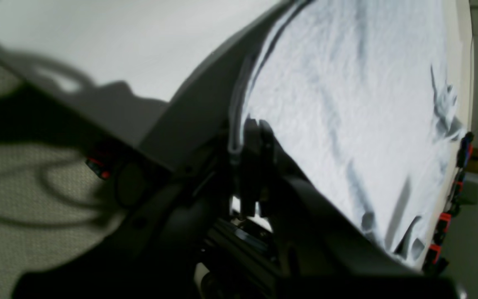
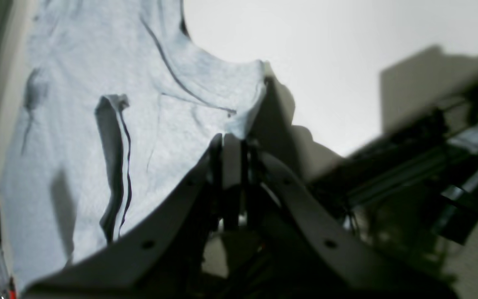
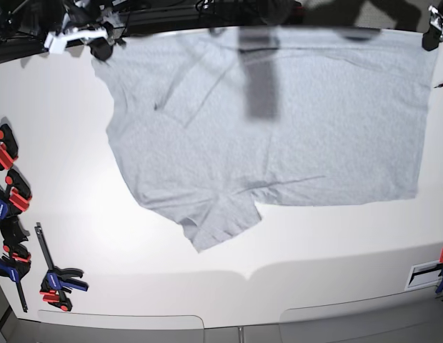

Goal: Fold the T-shirt properly
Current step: 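Pull the shirt's collar edge with both grippers to straighten it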

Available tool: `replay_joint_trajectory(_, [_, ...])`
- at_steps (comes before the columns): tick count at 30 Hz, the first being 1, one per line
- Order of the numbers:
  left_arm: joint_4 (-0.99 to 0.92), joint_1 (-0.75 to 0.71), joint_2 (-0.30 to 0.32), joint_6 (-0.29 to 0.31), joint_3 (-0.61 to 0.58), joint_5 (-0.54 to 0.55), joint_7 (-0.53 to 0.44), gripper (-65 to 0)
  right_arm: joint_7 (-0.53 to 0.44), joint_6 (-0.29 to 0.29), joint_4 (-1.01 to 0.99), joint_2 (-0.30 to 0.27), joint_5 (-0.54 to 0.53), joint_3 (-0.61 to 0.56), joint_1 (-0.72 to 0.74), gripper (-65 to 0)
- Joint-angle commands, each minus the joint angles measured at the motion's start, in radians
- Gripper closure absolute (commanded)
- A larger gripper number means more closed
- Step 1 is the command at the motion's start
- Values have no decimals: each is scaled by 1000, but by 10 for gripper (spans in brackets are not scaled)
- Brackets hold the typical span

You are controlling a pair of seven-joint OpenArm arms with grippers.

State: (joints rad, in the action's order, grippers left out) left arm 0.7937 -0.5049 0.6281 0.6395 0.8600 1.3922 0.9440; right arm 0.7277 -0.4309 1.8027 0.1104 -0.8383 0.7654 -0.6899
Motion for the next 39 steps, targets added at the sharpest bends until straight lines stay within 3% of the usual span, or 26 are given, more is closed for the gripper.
replay_joint_trajectory(1, [7, -11, 23, 6, 10, 5, -16, 0, -32, -9, 22, -8, -11, 12, -9, 0])
replay_joint_trajectory(17, [53, -5, 13, 15, 10, 12, -16, 0, -39, -11, 22, -8, -29, 14, 0, 0])
replay_joint_trajectory(18, [53, -7, 13, 35, 10, 12, -16, -44, -39, -18, 22, -8, -29, 14, -1, 0])
replay_joint_trajectory(19, [53, -8, 13, 59, 10, 12, -15, -165, -39, -31, 22, -8, -29, 14, -1, -43])
replay_joint_trajectory(20, [53, -8, 13, 59, 10, 12, -7, -265, -39, -44, 22, -8, -29, 14, -1, -152])
replay_joint_trajectory(21, [53, -8, 14, 59, 10, 12, -1, -308, -39, -47, 22, -8, -29, 14, -2, -254])
replay_joint_trajectory(22, [53, -8, 15, 59, 10, 12, -1, -311, -43, -47, 22, -8, -29, 14, -3, -329])
replay_joint_trajectory(23, [53, -8, 16, 59, 12, 12, -2, -311, -51, -46, 23, -8, -29, 14, -3, -361])
replay_joint_trajectory(28, [81, -8, 16, 59, 64, 11, -1, -308, -53, -46, 50, -6, -29, 39, -3, -362])
replay_joint_trajectory(33, [163, -8, 22, 59, 140, -32, 2, -290, -57, -45, 180, 0, 7, 157, -3, -361])
replay_joint_trajectory(39, [308, -8, 26, 59, 148, -44, -29, -289, -173, -44, 357, -46, 30, 278, 46, -360])
